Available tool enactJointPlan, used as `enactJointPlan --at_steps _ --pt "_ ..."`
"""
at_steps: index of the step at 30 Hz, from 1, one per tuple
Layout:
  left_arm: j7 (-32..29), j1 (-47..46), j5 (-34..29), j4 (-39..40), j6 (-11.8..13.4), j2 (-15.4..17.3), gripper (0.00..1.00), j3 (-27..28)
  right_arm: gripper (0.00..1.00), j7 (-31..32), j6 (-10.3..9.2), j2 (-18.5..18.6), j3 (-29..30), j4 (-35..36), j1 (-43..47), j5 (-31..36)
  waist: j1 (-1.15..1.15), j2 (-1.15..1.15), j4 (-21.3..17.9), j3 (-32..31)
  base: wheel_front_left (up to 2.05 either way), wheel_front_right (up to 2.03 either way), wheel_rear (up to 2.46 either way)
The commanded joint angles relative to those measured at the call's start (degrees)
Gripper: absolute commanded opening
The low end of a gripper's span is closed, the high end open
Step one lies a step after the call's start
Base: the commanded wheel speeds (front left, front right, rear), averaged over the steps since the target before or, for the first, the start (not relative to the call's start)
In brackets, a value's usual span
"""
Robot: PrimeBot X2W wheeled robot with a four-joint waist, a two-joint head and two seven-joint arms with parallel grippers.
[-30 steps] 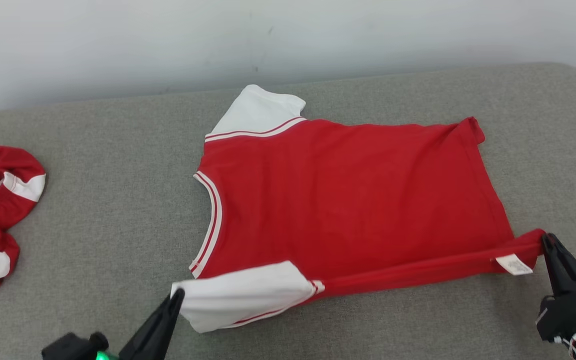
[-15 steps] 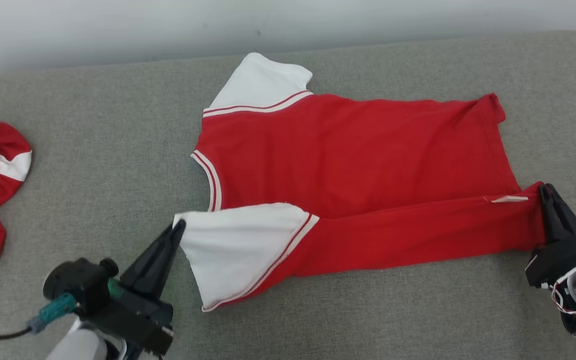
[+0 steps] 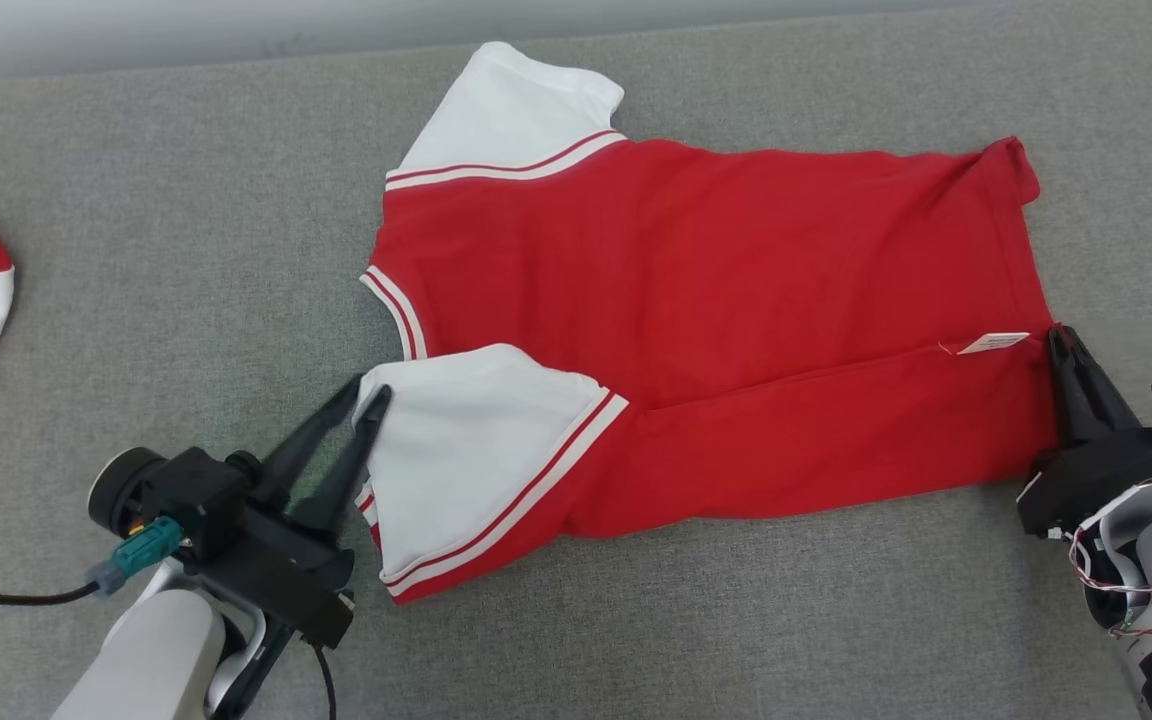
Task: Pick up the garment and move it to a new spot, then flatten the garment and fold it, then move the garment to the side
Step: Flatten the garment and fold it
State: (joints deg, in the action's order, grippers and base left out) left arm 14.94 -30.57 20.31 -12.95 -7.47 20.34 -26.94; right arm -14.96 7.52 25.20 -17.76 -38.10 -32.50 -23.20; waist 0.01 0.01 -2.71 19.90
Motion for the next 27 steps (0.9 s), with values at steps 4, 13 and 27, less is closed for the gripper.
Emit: enactJointPlan --at_steps 4,13,27 --pt "0.36 2.69 0.55 1.42 -0.05 -0.93 1.0 2.44 1.0 -0.26 -0.06 0.27 2.55 2.49 2.23 1.16 -0.01 -0.01 -0.2 -1.32 0.0 0.0 0.0" --pt "-0.65 17.32 7.16 5.82 0.81 -5.91 1.0 8.63 1.0 -0.27 -0.06 -0.79 11.03 11.07 12.63 2.98 -0.01 -0.01 -0.16 -6.19 0.0 0.0 0.0" --pt "-16.49 24.81 15.11 8.17 4.45 -6.98 1.0 6.46 1.0 -0.27 -0.06 -2.31 11.34 12.21 17.61 2.68 -0.01 -0.01 -0.76 -8.28 0.0 0.0 0.0"
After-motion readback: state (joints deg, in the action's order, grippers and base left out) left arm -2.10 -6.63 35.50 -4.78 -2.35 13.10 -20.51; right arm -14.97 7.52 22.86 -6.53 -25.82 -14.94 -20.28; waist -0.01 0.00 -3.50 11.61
